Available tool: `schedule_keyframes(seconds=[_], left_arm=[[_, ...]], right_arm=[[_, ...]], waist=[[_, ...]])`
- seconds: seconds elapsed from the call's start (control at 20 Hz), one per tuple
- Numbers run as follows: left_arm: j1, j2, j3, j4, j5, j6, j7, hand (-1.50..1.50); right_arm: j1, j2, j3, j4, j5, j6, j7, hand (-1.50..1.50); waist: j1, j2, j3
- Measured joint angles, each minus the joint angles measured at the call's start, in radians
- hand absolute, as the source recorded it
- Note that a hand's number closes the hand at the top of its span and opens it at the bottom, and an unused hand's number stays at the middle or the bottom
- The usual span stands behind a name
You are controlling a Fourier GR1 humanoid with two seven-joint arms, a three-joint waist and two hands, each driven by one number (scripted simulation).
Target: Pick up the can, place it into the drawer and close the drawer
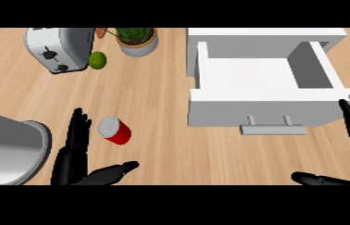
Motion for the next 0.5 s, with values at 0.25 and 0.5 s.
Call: schedule_keyframes(seconds=[0.25,0.5], left_arm=[[-0.002,0.000,0.023,0.130,0.048,0.026,-0.117,-1.50],[-0.060,0.001,0.053,0.282,0.096,0.045,-0.202,-1.50]], right_arm=[[-0.015,-0.013,-0.027,-0.031,-0.017,0.003,0.042,-1.50],[0.011,-0.010,-0.046,-0.067,-0.038,0.027,0.057,-1.50]], waist=[[0.001,0.000,0.000],[-0.001,0.000,0.000]])
